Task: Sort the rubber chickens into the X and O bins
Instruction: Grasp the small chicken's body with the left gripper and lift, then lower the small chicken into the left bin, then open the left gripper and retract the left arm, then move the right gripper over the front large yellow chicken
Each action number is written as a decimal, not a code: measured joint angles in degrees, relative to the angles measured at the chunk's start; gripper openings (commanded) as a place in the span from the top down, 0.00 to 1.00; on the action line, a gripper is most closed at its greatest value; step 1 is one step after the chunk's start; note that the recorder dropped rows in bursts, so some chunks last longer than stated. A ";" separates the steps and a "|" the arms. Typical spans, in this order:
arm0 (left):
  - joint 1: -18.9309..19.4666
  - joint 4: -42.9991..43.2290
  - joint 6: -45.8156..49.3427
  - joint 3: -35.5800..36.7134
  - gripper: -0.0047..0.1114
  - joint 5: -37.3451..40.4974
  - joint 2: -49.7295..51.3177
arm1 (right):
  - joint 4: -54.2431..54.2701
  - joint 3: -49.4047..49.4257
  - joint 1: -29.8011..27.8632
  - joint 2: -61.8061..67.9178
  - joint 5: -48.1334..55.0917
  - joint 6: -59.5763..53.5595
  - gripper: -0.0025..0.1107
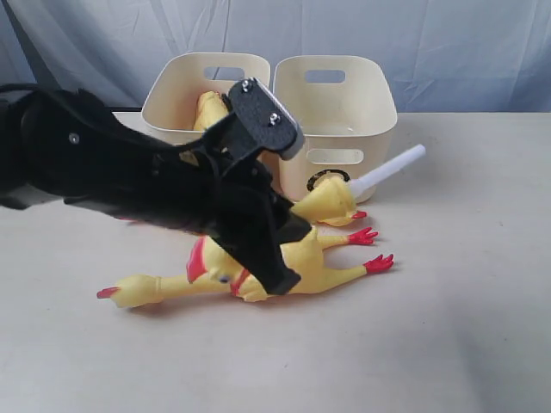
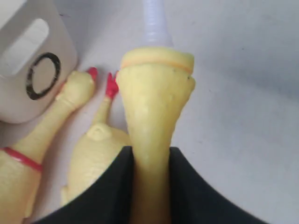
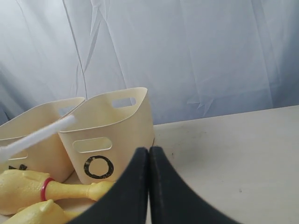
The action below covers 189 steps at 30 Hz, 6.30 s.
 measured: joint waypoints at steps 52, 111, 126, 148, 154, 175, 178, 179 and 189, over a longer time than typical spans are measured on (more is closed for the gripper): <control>24.89 13.56 -0.77 -34.39 0.96 -15.68 30.83 | 0.47 0.00 2.72 0.00 0.00 0.00 0.99; 25.69 19.78 -2.98 -35.53 0.96 25.21 18.45 | 0.47 0.00 2.72 0.00 -0.10 1.35 0.99; 25.69 25.67 -16.95 -25.70 0.96 28.54 10.60 | 0.47 0.00 2.72 0.00 -6.79 5.35 0.99; 25.69 19.01 -17.07 12.14 0.96 11.22 -25.65 | 10.59 -4.10 2.72 0.00 -6.97 6.52 0.99; 25.69 16.55 -17.07 16.96 0.96 11.24 -40.09 | 5.31 -11.79 2.72 -0.09 -2.73 6.42 0.99; 25.69 18.09 -17.07 17.91 0.96 20.92 -72.16 | -2.35 -36.51 7.94 28.87 19.21 -19.89 0.99; 25.69 18.09 -17.07 17.91 0.96 21.14 -72.88 | -2.35 -39.44 8.05 33.87 21.26 -23.10 0.99; 25.69 18.09 -17.07 17.91 0.96 21.25 -72.86 | -2.35 -40.21 8.05 35.14 21.40 -23.87 0.99; 25.69 18.09 -17.18 17.91 0.96 21.38 -72.90 | -1.53 -48.15 12.39 48.61 22.77 -31.85 0.99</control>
